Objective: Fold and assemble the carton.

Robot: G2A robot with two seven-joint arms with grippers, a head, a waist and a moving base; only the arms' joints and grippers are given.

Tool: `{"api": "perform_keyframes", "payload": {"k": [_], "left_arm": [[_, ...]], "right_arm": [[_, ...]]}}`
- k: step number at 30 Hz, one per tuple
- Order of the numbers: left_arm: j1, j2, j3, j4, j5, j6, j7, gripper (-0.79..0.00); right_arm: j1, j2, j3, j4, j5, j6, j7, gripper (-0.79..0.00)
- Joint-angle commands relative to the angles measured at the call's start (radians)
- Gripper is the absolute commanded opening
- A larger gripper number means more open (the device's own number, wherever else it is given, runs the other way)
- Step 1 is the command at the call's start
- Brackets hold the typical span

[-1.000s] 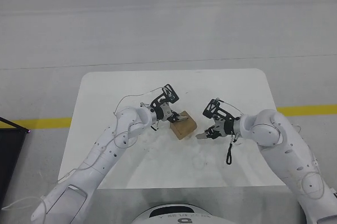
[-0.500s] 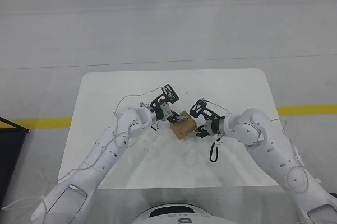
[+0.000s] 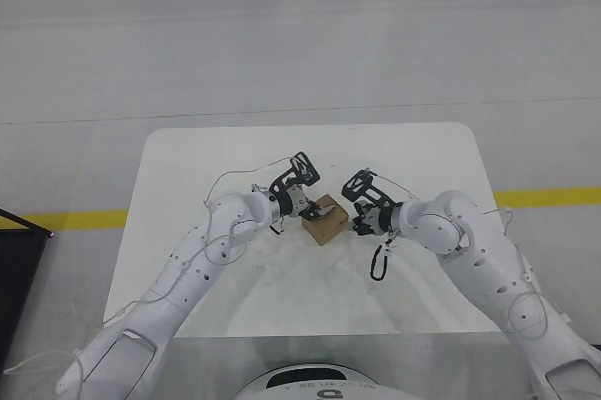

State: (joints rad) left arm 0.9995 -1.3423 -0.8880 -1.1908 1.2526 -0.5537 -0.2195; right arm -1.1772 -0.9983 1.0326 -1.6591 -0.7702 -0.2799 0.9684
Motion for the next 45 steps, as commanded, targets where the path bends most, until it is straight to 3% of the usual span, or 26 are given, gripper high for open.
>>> {"api": "perform_keyframes", "payload": {"k": [1,6,15,19,28,32,40,45], "left_arm": [[-0.003,-0.001,0.000,0.002,-0.002,0.004,-0.001,0.000],[-0.003,0.000,-0.019,-0.004,-0.031,0.010,0.040,0.000],[0.011,0.009,-0.050,-0.022,-0.033,0.005,0.053,0.000],[0.018,0.012,-0.055,-0.020,-0.031,0.003,0.054,0.000],[0.022,0.012,-0.052,-0.015,-0.038,0.001,0.035,0.000],[0.020,0.010,-0.057,-0.004,-0.085,-0.019,0.030,0.000],[0.003,0.004,-0.074,0.089,-0.315,-0.168,0.016,0.000],[-0.013,0.002,-0.080,0.150,-0.440,-0.250,-0.009,0.000]], "right_arm": [[-0.011,0.003,0.013,-0.009,0.001,0.008,-0.002,-0.425],[-0.058,0.013,0.049,-0.069,-0.005,0.005,-0.007,-0.376],[-0.113,0.021,0.064,-0.168,-0.040,0.013,-0.011,-0.179],[-0.131,0.026,0.084,-0.194,-0.014,-0.028,-0.018,-0.157],[-0.112,0.023,0.085,-0.185,0.019,-0.003,-0.028,-0.215],[-0.091,0.016,0.061,-0.169,0.001,0.036,-0.030,-0.200],[-0.149,0.023,0.106,-0.194,-0.042,-0.010,-0.187,-0.246],[-0.193,0.029,0.129,-0.209,-0.079,-0.037,-0.238,-0.234]]}}
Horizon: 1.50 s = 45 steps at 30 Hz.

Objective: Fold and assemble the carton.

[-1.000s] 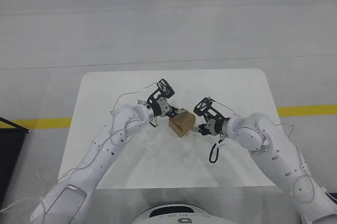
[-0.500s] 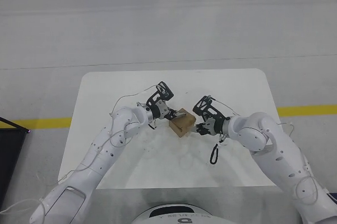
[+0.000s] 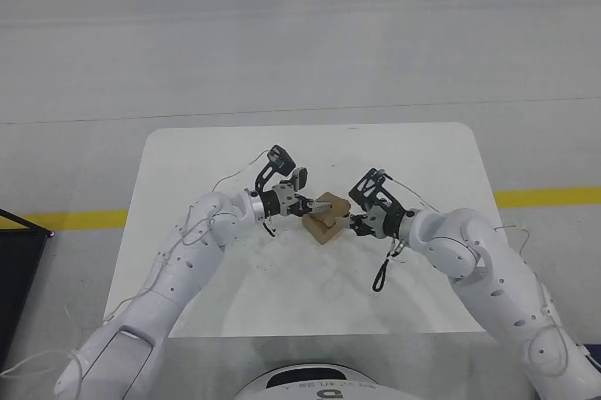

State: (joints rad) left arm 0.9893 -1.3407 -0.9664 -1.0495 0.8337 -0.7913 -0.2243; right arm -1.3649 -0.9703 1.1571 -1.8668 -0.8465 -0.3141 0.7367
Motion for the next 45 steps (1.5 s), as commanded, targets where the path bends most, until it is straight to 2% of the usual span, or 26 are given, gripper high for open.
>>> {"api": "perform_keyframes", "payload": {"k": [1,5,14,23,39,45], "left_arm": [[-0.006,0.000,-0.003,0.018,-0.039,-0.021,-0.010,0.000],[-0.017,0.000,-0.004,0.046,-0.078,-0.037,-0.034,0.000],[-0.043,-0.009,0.019,0.101,-0.114,-0.037,-0.040,0.000],[-0.065,-0.025,0.060,0.153,-0.161,-0.060,-0.055,0.000],[-0.109,-0.049,0.108,0.251,-0.334,-0.100,-0.184,0.000],[-0.120,-0.052,0.097,0.285,-0.418,-0.140,-0.178,0.000]], "right_arm": [[-0.012,0.002,0.011,-0.005,-0.003,-0.007,-0.016,-0.234],[-0.040,0.005,0.037,-0.014,-0.003,-0.020,-0.053,-0.249],[-0.035,0.002,0.036,-0.002,-0.026,0.022,-0.052,-0.209],[-0.058,0.006,0.072,0.002,-0.014,0.002,-0.060,-0.185],[0.040,-0.013,-0.002,0.082,0.015,-0.007,-0.014,-0.200],[0.047,-0.014,0.003,0.095,0.021,-0.024,-0.018,-0.203]]}}
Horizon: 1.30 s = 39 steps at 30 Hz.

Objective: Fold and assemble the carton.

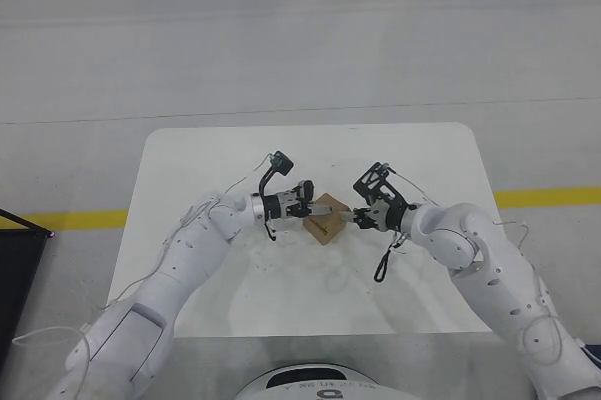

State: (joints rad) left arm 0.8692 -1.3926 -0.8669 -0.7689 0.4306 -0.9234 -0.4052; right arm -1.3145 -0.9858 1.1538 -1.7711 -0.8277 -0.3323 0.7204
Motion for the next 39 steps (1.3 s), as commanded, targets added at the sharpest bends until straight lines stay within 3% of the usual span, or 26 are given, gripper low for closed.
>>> {"api": "perform_keyframes", "payload": {"k": [1,7,13,27,39], "left_arm": [[-0.001,0.000,-0.005,0.010,-0.031,-0.015,0.003,0.000],[-0.009,-0.001,-0.008,0.031,-0.081,-0.042,-0.015,0.000],[-0.011,-0.003,0.000,0.035,-0.107,-0.058,-0.031,0.000],[-0.019,-0.009,0.023,0.050,-0.149,-0.072,-0.066,0.000],[-0.029,-0.016,0.045,0.070,-0.148,-0.088,-0.068,0.000]], "right_arm": [[-0.010,0.003,0.016,-0.002,0.004,-0.014,-0.004,-0.203],[-0.064,0.020,0.094,-0.007,0.019,-0.098,-0.014,-0.194],[-0.086,0.025,0.117,-0.022,0.022,-0.106,-0.015,-0.206],[-0.004,0.003,0.007,0.018,-0.014,-0.063,-0.023,-0.299],[0.045,-0.011,-0.049,0.059,-0.031,-0.058,-0.024,-0.280]]}}
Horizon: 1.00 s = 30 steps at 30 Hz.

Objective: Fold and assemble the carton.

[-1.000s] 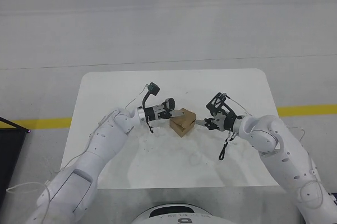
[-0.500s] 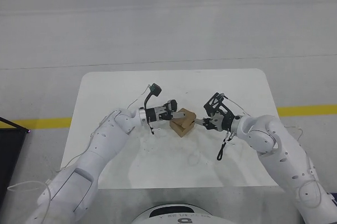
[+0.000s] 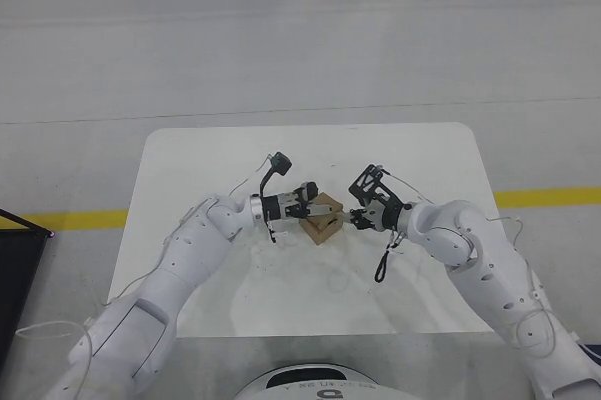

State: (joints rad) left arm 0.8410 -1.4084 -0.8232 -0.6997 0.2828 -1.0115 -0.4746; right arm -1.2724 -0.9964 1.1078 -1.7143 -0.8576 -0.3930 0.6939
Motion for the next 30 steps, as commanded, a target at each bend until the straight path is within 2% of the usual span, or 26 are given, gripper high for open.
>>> {"api": "perform_keyframes", "payload": {"k": [1,14,17,20,23,30], "left_arm": [[-0.002,-0.001,0.003,0.002,0.000,0.000,0.002,0.000],[-0.010,-0.005,0.016,0.019,0.000,-0.001,0.004,0.000],[-0.012,-0.004,0.016,0.021,0.001,-0.001,0.009,0.000],[-0.012,-0.004,0.017,0.023,0.000,-0.001,0.012,0.000],[-0.013,-0.004,0.018,0.027,0.000,-0.001,0.011,0.000],[-0.016,-0.005,0.023,0.036,0.005,0.000,0.014,0.000]], "right_arm": [[0.006,-0.002,-0.007,0.004,-0.001,0.004,0.004,-0.283],[0.024,-0.004,-0.016,0.018,-0.007,-0.007,0.064,-0.305],[0.013,0.004,0.009,0.013,0.014,-0.051,0.091,-0.265],[-0.027,0.018,0.072,-0.005,0.061,-0.129,0.063,-0.289],[-0.075,0.028,0.116,-0.043,0.058,-0.155,0.027,-0.363],[-0.119,0.031,0.128,-0.089,0.033,-0.131,-0.033,-0.363]]}}
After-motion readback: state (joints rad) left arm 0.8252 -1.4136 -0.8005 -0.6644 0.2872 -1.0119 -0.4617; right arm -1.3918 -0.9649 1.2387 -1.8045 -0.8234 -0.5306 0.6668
